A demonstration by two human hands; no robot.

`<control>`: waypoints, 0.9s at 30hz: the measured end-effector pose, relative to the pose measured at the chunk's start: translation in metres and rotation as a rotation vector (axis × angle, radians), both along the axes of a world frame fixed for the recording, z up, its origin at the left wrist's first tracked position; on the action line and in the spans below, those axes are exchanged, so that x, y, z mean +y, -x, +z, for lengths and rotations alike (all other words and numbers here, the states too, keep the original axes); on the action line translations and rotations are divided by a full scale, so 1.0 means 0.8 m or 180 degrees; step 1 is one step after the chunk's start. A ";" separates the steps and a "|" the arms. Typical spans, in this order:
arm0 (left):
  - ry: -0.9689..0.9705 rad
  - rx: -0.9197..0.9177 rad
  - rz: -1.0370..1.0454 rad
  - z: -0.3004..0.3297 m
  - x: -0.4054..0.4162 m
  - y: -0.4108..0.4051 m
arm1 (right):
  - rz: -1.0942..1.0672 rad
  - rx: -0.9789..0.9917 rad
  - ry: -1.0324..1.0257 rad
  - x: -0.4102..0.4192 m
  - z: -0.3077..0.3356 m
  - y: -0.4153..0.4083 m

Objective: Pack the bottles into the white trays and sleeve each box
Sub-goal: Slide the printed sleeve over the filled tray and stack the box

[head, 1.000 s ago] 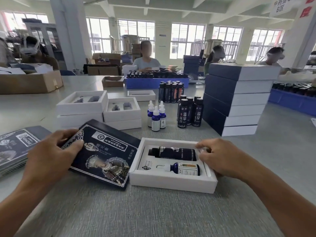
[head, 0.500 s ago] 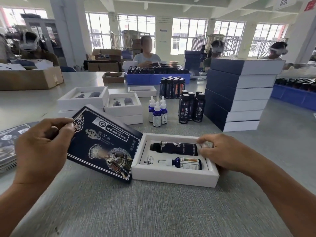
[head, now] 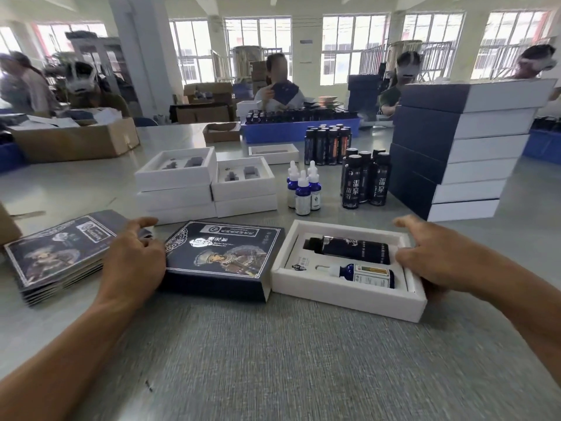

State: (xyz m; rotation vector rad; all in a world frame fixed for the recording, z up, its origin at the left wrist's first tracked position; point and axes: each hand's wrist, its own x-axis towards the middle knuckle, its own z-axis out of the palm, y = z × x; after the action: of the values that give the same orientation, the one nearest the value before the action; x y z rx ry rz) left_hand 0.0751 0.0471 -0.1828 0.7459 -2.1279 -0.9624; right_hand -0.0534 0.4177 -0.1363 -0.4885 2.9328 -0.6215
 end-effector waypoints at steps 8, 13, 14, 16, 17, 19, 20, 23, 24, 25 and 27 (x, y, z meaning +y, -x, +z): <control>-0.0055 0.0088 -0.0029 -0.004 0.006 0.001 | 0.0017 -0.0153 0.0164 0.002 0.005 -0.004; 0.0089 0.0040 0.0007 -0.006 0.013 0.002 | -0.0009 -0.0161 0.0216 0.001 0.004 -0.003; 0.0111 0.0051 0.0036 -0.007 0.014 0.003 | 0.0020 -0.0181 0.0246 0.001 0.003 -0.003; 0.0102 0.0104 0.0084 -0.008 0.017 0.004 | 0.0100 -0.0261 0.0288 0.002 0.002 -0.004; 0.0096 0.0127 0.0098 -0.008 0.018 0.004 | 0.0156 -0.0276 0.0270 0.003 0.002 -0.004; 0.0050 0.0171 0.0094 -0.009 0.019 0.004 | 0.0268 -0.0286 0.0198 0.006 0.001 -0.002; 0.0005 0.0198 0.0079 -0.009 0.020 0.004 | 0.0311 -0.0329 0.0195 0.008 0.001 0.000; -0.0106 0.0278 0.0026 -0.009 0.021 0.004 | 0.0402 -0.0571 0.0358 0.014 0.002 0.003; -0.0124 0.0302 0.0018 -0.010 0.022 0.005 | 0.0421 -0.0610 0.0390 0.016 0.002 0.005; -0.0145 0.0328 0.0004 -0.011 0.022 0.006 | 0.0428 -0.0633 0.0410 0.018 0.002 0.006; -0.0195 0.0354 -0.0042 -0.013 0.024 0.008 | 0.0428 -0.0706 0.0469 0.021 0.002 0.008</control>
State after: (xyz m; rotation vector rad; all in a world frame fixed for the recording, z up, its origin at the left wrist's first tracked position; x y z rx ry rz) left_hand 0.0684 0.0664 -0.1932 0.6927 -2.0175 -1.0557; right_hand -0.0594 0.4343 -0.1345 -0.5846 2.6343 -0.8203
